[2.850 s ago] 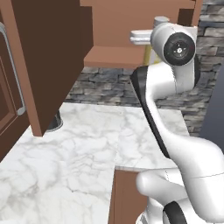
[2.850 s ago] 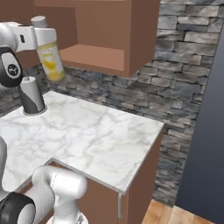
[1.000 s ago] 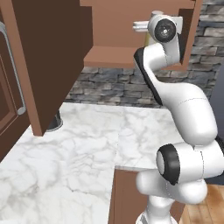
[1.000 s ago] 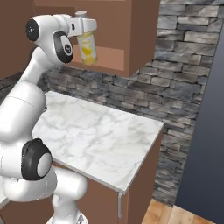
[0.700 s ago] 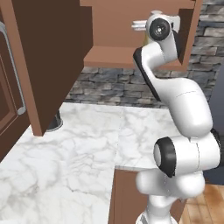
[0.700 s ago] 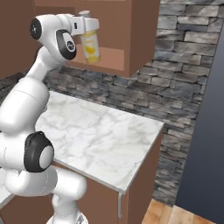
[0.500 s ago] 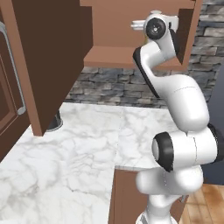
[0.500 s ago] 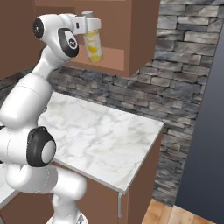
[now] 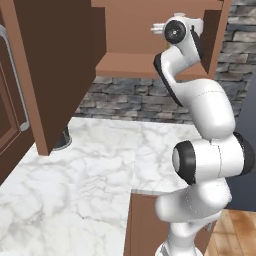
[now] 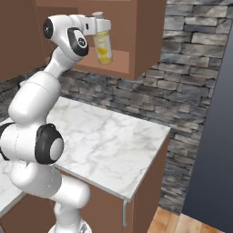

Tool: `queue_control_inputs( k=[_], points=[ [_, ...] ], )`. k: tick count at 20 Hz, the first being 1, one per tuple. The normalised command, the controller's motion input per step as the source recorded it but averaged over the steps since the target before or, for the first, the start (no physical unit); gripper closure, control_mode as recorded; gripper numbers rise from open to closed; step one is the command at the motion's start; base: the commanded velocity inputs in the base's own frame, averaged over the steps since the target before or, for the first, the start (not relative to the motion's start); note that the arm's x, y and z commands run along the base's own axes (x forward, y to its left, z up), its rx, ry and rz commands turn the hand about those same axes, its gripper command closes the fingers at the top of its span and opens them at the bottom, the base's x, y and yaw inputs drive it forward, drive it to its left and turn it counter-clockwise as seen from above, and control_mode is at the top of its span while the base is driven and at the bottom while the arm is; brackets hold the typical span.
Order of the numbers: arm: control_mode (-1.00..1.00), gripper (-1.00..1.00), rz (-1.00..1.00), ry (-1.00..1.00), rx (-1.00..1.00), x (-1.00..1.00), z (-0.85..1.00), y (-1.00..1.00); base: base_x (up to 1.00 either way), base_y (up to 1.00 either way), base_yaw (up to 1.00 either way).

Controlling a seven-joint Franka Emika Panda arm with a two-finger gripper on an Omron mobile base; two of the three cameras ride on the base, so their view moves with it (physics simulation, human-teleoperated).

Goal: Sort all alcoholic drinks to one cabinet, and non-alcoholic drinks to the other.

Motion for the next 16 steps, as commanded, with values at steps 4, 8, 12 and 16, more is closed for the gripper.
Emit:
queue_control_inputs(
  k=[4, 8, 12, 16],
  points=[
    [-1.00, 1.00, 0.00, 0.02, 0.00, 0.13, -0.01, -0.31, 0.00, 0.00, 0.00],
    [-1.00, 1.00, 0.00, 0.03, 0.00, 0.16, -0.04, -0.29, 0.00, 0.00, 0.00],
    [-1.00, 1.00, 0.00, 0.01, 0.00, 0.21, -0.08, -0.19, 0.00, 0.00, 0.00],
    [-1.00, 1.00, 0.00, 0.00, 0.00, 0.26, -0.11, -0.16, 0.00, 0.00, 0.00]
  ],
)
